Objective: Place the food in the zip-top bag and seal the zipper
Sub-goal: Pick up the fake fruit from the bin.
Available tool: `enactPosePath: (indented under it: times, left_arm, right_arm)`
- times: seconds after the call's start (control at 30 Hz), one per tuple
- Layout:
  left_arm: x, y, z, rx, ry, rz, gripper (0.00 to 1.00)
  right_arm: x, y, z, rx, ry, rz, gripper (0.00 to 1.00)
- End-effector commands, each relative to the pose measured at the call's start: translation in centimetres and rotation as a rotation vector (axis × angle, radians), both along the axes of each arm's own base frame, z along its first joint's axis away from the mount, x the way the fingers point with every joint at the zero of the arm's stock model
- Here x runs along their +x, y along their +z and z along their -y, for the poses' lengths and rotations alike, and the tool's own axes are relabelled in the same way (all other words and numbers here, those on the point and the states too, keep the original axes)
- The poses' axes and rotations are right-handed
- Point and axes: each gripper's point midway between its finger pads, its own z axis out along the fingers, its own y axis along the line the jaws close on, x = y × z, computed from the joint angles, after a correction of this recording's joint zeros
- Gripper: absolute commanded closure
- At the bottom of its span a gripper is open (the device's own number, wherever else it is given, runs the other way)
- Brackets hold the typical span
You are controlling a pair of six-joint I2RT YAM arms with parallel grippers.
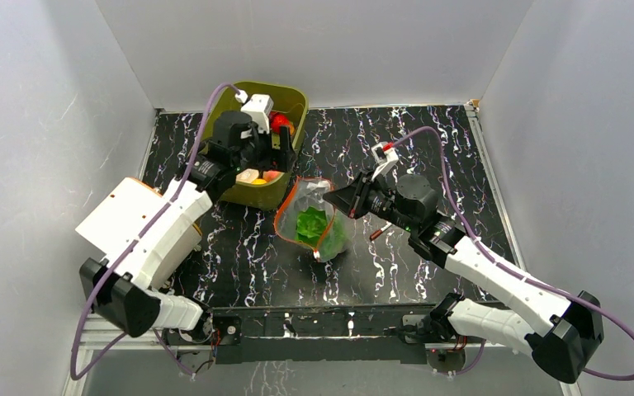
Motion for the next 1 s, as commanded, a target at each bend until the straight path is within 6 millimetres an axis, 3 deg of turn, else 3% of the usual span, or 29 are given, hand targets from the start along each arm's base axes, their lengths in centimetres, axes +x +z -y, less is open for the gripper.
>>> enactPosePath:
  times: [0.0, 0.2, 0.4, 0.57, 0.97]
  left_arm:
    - [2.9, 0.6, -2.4, 0.114, 0.098, 0.045, 0.16]
    - [7.5, 0.4, -4.2, 0.086, 0.144, 0.018, 0.24]
    - [12.0, -1.4, -6.1, 0.05, 0.204, -0.025, 0.32]
    - [15.9, -4.0, -8.6, 0.055, 0.302, -0.038, 0.32]
    - [23.2, -11.1, -10.7, 0.158, 0.368, -0.077, 0.27]
  right_arm:
    - [-0.3, 5.6, -0.6, 0.097, 0.04, 0.139, 1.0]
    - [-0.1, 5.2, -0.3, 0.064, 0.028, 0.145, 1.0]
    - [-0.1, 4.9, -0.3, 0.069, 0.024, 0.139, 1.0]
    - [0.1, 4.7, -0.6, 0.071, 0.029, 0.123, 1.0]
    - [0.8, 4.4, -0.8, 0.026, 0.018, 0.104, 1.0]
